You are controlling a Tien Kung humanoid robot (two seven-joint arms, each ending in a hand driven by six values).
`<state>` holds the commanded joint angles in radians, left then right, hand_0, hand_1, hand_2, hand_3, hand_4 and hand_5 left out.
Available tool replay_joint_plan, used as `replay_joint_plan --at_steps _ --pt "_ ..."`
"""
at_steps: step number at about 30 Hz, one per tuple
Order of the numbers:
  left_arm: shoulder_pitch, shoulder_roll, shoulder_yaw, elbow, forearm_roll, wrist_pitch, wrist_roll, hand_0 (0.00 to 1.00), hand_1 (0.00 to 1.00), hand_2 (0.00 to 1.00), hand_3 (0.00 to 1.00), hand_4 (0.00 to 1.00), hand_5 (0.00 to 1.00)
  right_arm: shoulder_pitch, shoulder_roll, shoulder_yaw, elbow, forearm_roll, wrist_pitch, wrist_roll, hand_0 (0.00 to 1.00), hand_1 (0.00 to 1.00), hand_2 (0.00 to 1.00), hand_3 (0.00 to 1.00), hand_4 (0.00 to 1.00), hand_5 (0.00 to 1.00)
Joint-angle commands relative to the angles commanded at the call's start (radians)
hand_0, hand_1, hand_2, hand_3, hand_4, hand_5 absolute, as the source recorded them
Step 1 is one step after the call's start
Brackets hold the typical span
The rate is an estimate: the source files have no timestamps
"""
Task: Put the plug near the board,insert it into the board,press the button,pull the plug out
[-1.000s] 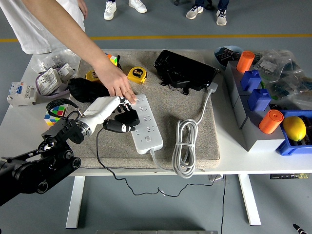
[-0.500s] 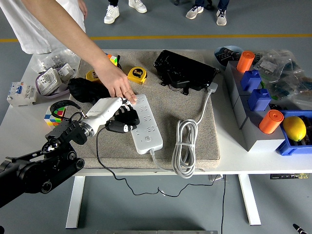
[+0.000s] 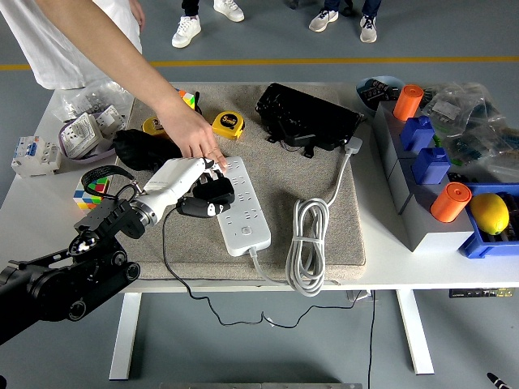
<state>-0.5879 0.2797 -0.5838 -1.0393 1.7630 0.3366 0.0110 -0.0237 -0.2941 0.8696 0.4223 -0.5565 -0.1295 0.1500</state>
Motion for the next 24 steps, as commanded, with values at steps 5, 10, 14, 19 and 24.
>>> replay_joint_plan --at_steps 5,10,14,19,24 --pt "0.015 0.016 -0.038 -0.041 -0.013 0.007 -0.017 0.233 0.306 0.352 0.5 0.745 0.116 0.0 0.001 0.004 0.0 -0.002 0.0 0.0 0.613 0.632 0.647 0.552 0.998 0.464" --pt "0.039 0.037 -0.098 -0.081 -0.009 0.02 -0.032 0.233 0.303 0.35 0.499 0.744 0.118 -0.001 0.001 0.006 0.001 -0.003 0.0 0.0 0.613 0.632 0.647 0.551 0.998 0.462" --pt "0.056 0.055 -0.134 -0.065 -0.007 0.021 -0.042 0.233 0.303 0.35 0.499 0.744 0.118 -0.002 0.002 0.006 0.001 -0.003 0.0 0.0 0.613 0.632 0.647 0.551 0.998 0.462" --pt "0.066 0.075 -0.134 -0.022 -0.006 0.022 -0.056 0.247 0.326 0.366 0.502 0.754 0.139 -0.003 0.002 0.006 0.001 -0.003 0.001 0.0 0.613 0.631 0.647 0.551 0.998 0.46" --pt "0.071 0.077 -0.126 0.024 -0.014 0.023 -0.069 0.272 0.372 0.395 0.506 0.758 0.149 -0.002 0.003 0.005 0.002 -0.002 0.001 0.0 0.613 0.631 0.647 0.551 0.998 0.459"
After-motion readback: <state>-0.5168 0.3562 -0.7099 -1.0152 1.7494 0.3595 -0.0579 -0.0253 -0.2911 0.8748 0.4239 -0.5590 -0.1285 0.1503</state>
